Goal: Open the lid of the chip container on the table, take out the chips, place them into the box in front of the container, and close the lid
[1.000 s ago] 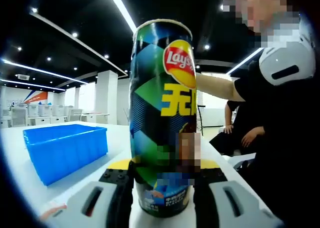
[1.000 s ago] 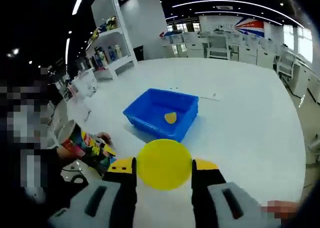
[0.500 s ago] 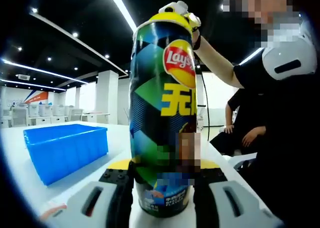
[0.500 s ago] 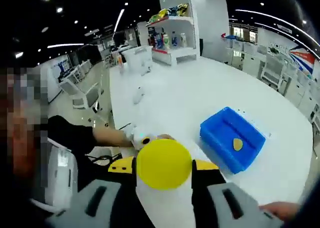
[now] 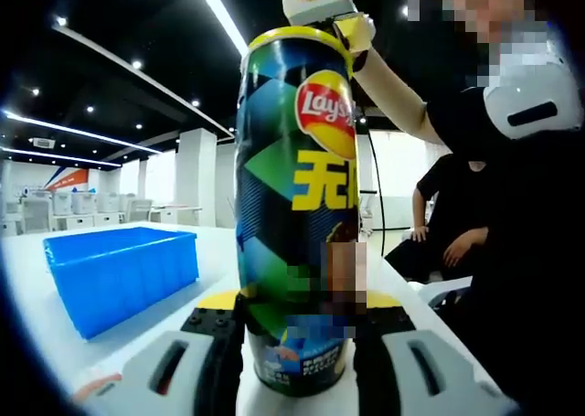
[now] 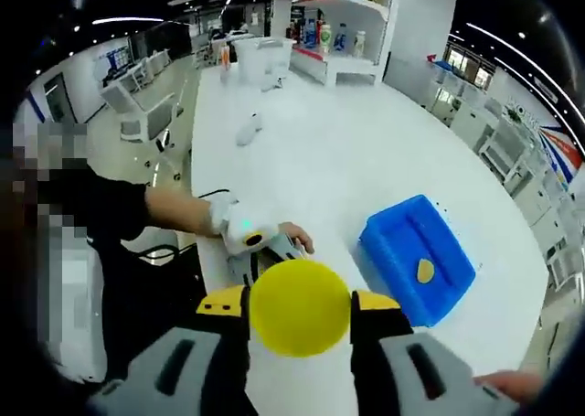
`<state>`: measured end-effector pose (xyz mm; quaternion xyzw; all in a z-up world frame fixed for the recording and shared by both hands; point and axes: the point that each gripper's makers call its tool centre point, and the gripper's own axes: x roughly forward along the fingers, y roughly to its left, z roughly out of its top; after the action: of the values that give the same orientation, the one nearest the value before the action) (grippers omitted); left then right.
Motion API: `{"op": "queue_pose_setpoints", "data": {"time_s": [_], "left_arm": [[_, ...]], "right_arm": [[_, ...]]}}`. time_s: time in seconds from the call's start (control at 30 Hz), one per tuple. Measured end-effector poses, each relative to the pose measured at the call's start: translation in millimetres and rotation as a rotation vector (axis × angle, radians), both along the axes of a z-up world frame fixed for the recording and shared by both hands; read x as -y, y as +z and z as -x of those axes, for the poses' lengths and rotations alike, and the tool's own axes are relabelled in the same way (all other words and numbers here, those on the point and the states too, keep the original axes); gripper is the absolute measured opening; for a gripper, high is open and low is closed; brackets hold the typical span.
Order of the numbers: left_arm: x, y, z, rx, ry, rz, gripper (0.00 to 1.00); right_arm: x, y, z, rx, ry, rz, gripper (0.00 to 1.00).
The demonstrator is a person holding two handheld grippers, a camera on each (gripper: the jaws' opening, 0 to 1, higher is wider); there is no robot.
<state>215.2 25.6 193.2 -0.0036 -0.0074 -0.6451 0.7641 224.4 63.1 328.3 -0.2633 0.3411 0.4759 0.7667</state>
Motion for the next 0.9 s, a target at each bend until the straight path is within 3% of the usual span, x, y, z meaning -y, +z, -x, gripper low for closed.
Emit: {"op": "queue_pose_setpoints", "data": {"time_s": [0.27,0.33,0.4,0.43,0.5,0.53,0.57,0.67,0.77,0.8,0.9], "left_arm": [[-3,-0.6,-4.2,-0.001,0.001,0.0,0.47],[-3,-0.7,-4.6,-0.001,0.001,0.0,0.47],[-4,-0.9,-5.4,-0.001,0.002,-0.001,0.47],[-4,-1.1,-6.1,0.0,0.001,-0.001,0.47],[-5,-1.2,-6.5,0.0,0.001,-0.001,0.47],[-5,-1.2,-6.6,-0.001,0.001,0.0,0.47],[-5,-1.3,-6.7,-0.001,0.001,0.0,0.47],[-5,-1.4,-7.0,-0.003,0.0,0.0,0.47],[-4,-1.5,-6.7,-0.005,0.0,0.0,0.47],[-4,-1.6,-6.7,-0.006,0.001,0.0,0.47],[-4,-2.0,-7.0,-0.009,0.004,0.0,0.47]], "right_arm": [[-2,2.9,-3,0.002,0.007,-0.115,0.43],[-5,14.8,-6,0.024,-0.021,-0.221,0.42],[-6,34.3,-16,0.117,-0.042,-0.368,0.4],[-7,45.7,-20,0.19,-0.038,-0.479,0.34],[-1,49.3,-25,0.264,-0.087,-0.637,0.17],[1,45.1,-23,0.268,-0.09,-0.677,0.06],[2,41.0,-22,0.265,-0.105,-0.724,0.01],[-4,29.2,-8,0.228,-0.062,-0.881,0.01],[-8,17.9,-11,0.243,-0.067,-0.86,0.01],[-9,24.1,-15,0.344,-0.048,-0.859,0.01],[-13,20.0,-15,0.33,-0.057,-0.805,0.0]]}}
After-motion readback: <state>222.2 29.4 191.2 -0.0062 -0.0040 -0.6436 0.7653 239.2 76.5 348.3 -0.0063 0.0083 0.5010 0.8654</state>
